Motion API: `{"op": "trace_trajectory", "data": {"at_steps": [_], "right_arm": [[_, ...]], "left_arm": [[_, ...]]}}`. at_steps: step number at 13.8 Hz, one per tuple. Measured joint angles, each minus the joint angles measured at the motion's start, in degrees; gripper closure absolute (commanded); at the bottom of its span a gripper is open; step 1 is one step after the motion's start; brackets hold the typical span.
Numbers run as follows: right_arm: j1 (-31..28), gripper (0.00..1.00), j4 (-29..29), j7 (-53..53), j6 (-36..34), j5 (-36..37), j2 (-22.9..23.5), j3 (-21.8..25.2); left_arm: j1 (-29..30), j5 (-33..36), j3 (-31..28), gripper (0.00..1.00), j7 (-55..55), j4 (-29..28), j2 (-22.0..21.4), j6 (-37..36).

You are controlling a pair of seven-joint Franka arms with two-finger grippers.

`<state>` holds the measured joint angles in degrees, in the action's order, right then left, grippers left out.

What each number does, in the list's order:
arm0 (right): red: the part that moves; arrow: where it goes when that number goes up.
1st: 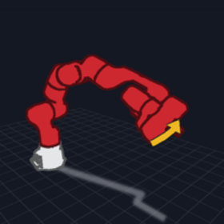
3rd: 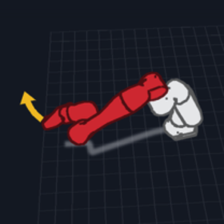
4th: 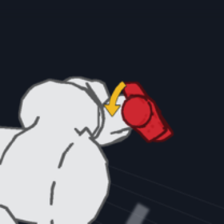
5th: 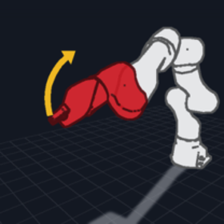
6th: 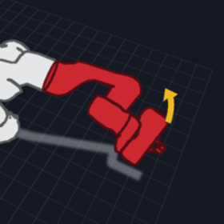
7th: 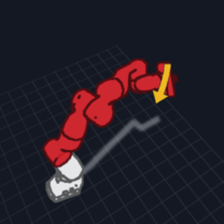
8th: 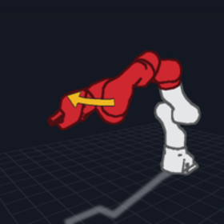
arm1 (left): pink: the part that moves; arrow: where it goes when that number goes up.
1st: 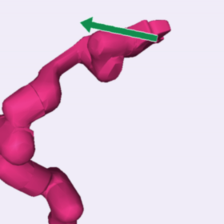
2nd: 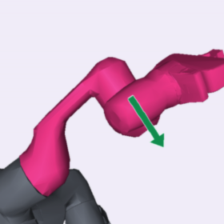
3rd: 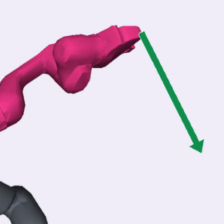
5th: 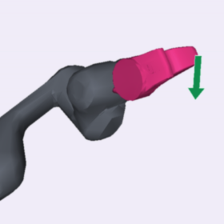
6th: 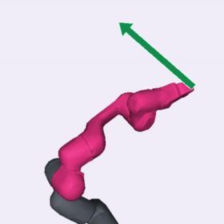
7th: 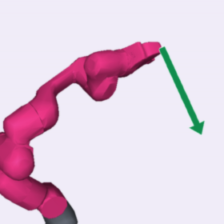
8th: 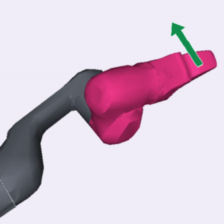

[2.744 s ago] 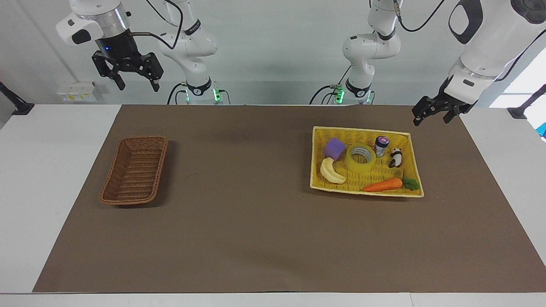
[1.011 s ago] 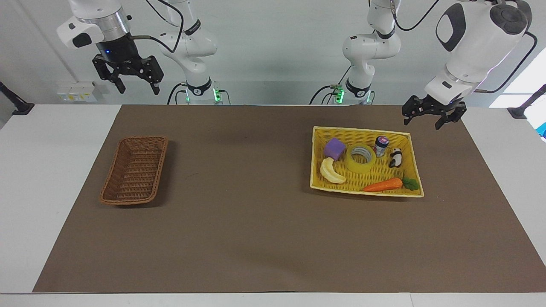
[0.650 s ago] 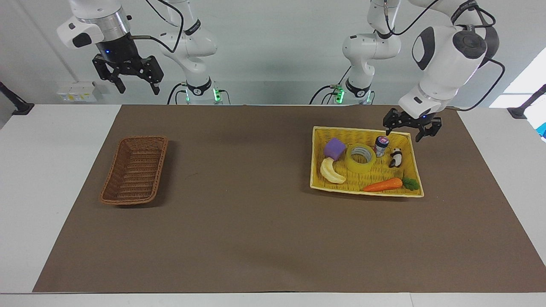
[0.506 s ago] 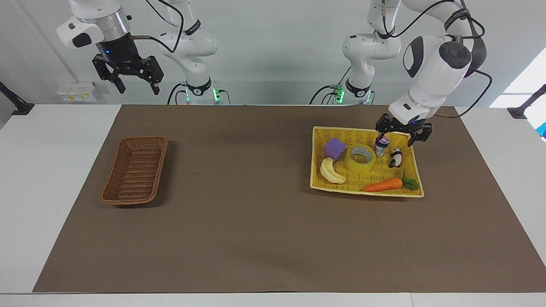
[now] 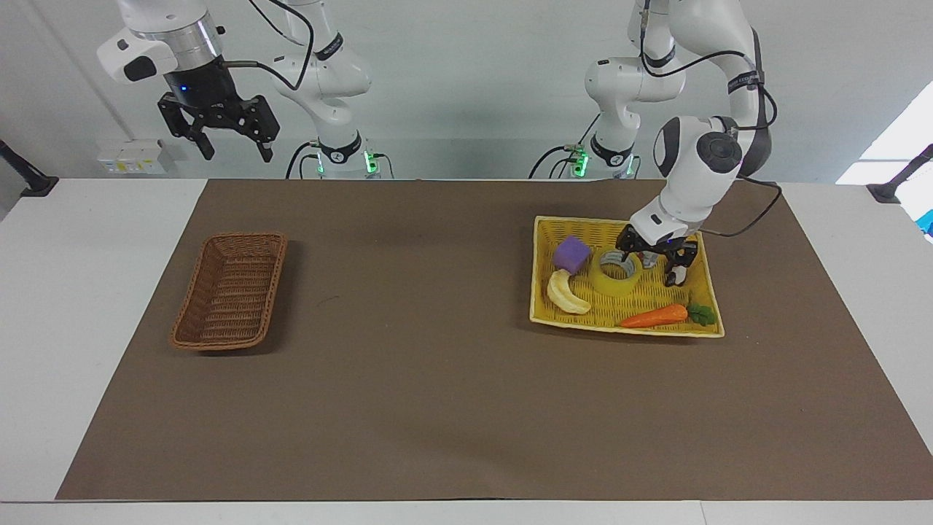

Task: Move tape to another basket
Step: 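Reach the left gripper into the yellow tray and grasp the yellow tape roll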

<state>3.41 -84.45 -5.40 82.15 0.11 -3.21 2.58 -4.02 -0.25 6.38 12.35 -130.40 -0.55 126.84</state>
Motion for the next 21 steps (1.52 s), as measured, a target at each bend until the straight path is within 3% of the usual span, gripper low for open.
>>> {"op": "trace_trajectory", "data": {"at_steps": [1,7,12,16,21], "right_arm": [[0.0,0.0,0.0,0.0,0.0,0.0,0.0,0.0],[0.0,0.0,0.0,0.0,0.0,0.0,0.0,0.0],[0.0,0.0,0.0,0.0,0.0,0.0,0.0,0.0],[0.0,0.0,0.0,0.0,0.0,0.0,0.0,0.0],[0.0,0.0,-0.1,0.0,0.0,0.0,0.0,0.1]], "left_arm": [[0.0,0.0,0.0,0.23,-0.2,-1.5,0.2,1.6],[0.0,0.0,0.0,0.96,-2.5,-3.8,1.2,2.5],[-1.4,-0.1,0.1,1.0,-13.4,-1.2,2.1,-0.2],[-1.6,-0.4,-0.2,1.0,-15.7,9.0,5.3,-11.1],[-1.5,-8.0,-0.5,1.0,-15.7,18.3,6.3,-19.9]]}}
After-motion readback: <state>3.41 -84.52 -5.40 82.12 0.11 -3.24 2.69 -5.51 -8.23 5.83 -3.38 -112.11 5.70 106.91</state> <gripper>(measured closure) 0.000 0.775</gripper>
